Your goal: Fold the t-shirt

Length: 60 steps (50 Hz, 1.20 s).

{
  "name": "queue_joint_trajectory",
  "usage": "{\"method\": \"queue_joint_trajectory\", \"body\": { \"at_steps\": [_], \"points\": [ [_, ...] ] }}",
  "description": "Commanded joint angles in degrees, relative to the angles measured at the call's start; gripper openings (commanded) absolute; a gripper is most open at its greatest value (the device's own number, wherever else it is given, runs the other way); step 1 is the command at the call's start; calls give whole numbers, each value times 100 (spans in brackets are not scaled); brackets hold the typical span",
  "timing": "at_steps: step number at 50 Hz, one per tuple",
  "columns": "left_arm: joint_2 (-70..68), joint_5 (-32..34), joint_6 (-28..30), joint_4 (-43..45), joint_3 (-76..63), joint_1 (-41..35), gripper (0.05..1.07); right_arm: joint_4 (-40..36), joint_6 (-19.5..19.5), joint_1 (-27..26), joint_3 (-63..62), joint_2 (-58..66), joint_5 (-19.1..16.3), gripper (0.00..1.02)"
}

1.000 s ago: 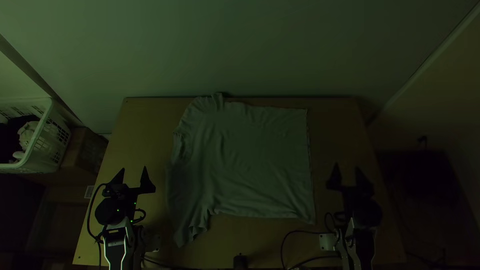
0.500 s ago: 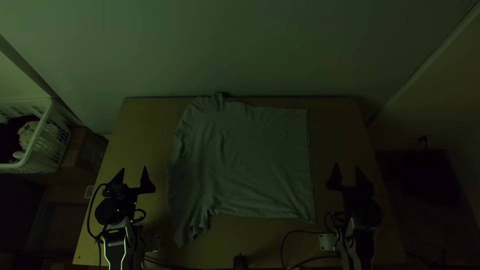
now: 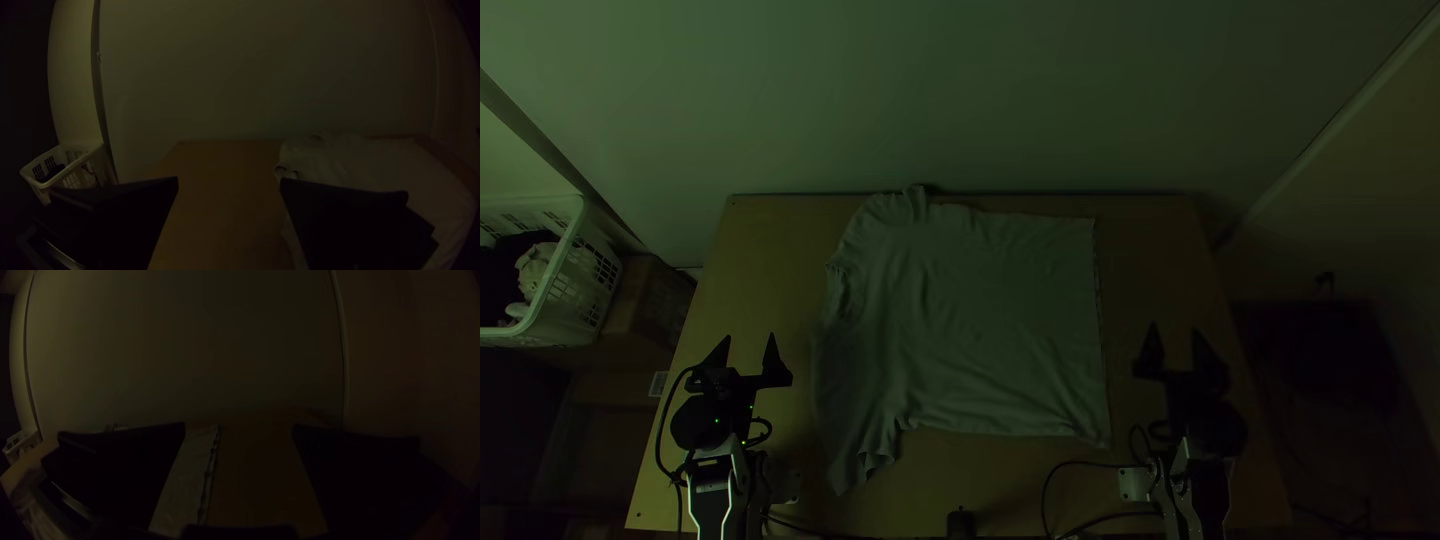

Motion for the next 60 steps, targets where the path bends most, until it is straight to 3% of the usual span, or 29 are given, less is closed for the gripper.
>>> {"method": "queue_joint_trajectory", "body": {
  "at_steps": [1, 8, 26, 44, 60],
  "points": [
    [122, -40, 226, -68, 22, 22, 103, 304, -137, 2, 143, -19, -22, 98],
    [1018, -31, 226, 117, 602, 75, 103, 621, -330, 73, 495, 359, -22, 98],
    [3427, -31, 164, 486, 2870, 119, 103, 990, -603, 117, 2341, 2794, -22, 98],
    [5413, -31, -11, 416, 5357, 22, 103, 814, -708, 178, 4406, 4859, -40, 98],
    [6934, -31, -38, 205, 7264, -312, 103, 190, -708, 424, 6252, 6556, -48, 98]
  ]
}}
